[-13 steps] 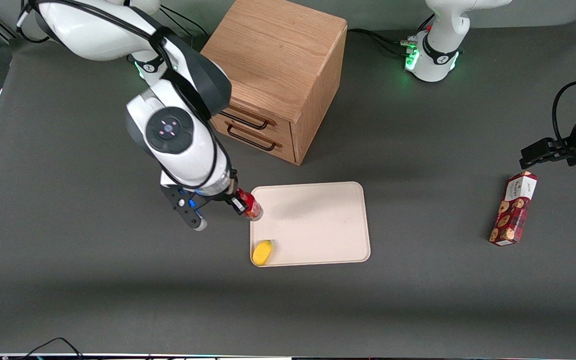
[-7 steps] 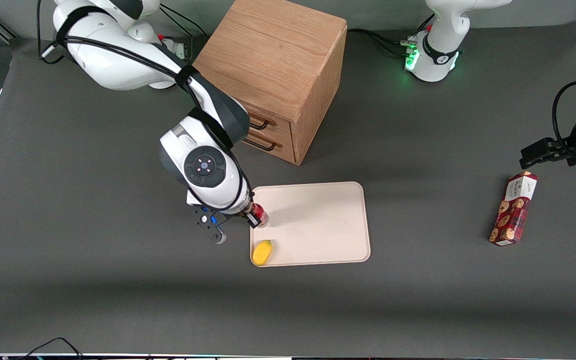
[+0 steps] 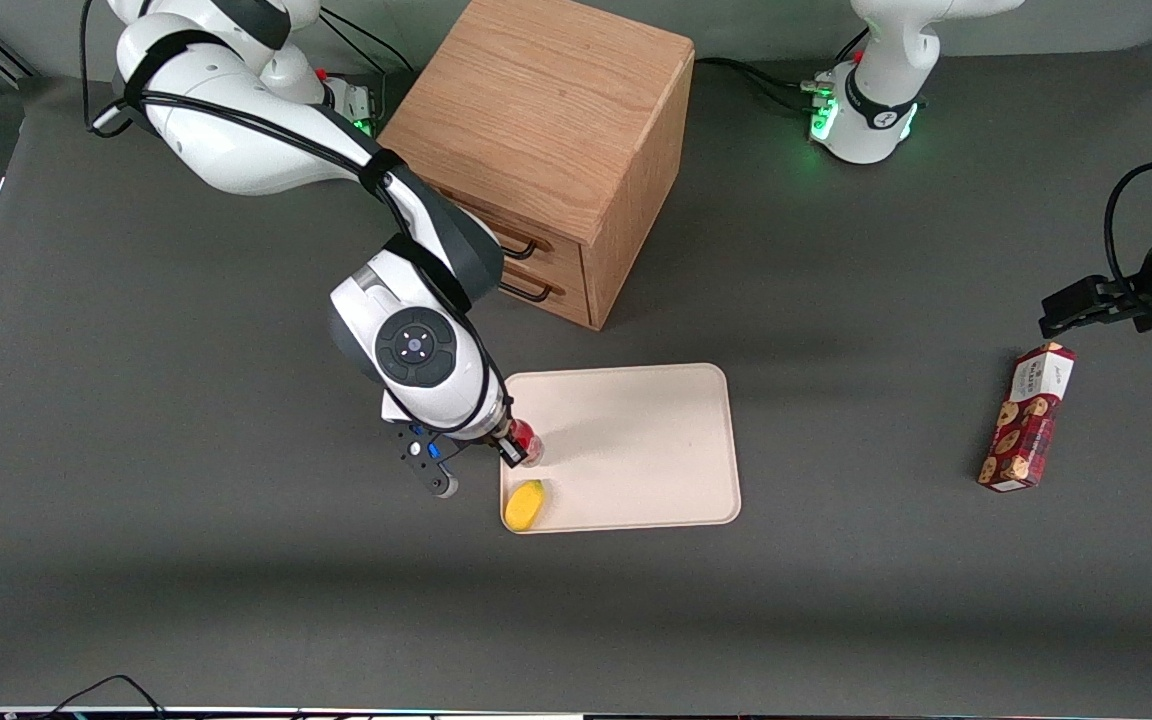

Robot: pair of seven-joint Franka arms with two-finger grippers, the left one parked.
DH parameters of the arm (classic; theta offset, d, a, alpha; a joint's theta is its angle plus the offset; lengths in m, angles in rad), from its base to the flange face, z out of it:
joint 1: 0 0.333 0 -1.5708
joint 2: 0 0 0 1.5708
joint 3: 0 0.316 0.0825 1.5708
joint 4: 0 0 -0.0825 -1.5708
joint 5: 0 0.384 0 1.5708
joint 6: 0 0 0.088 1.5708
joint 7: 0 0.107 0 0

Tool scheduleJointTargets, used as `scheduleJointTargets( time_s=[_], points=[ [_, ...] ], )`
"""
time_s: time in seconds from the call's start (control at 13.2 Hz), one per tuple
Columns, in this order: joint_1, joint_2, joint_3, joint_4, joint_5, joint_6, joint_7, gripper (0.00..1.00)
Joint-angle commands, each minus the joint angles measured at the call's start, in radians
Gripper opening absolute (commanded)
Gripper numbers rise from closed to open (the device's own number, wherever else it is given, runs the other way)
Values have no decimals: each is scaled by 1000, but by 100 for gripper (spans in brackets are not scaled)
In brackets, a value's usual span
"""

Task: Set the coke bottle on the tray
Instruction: 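Lower the bottle onto the tray beside the lemon, standing upright, then open the right gripper and release the bottle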

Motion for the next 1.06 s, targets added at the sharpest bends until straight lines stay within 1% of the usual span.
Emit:
scheduleJointTargets(
  time_s=[0.0, 0.38, 0.53, 0.68, 0.76, 0.84, 0.91, 0.99],
  points=[
    [0, -2, 1, -28, -31, 48, 32, 0],
    [0, -2, -4, -56, -36, 48, 19, 0],
    [0, -1, -8, -58, -37, 48, 15, 9],
    [0, -1, -10, -62, -53, 48, 14, 14],
    [0, -2, -10, -62, -54, 48, 12, 29],
    [0, -2, -10, -62, -56, 48, 11, 56],
    [0, -2, -10, -62, -56, 48, -4, 68],
    [0, -2, -10, -62, -56, 48, -20, 77]
  ],
)
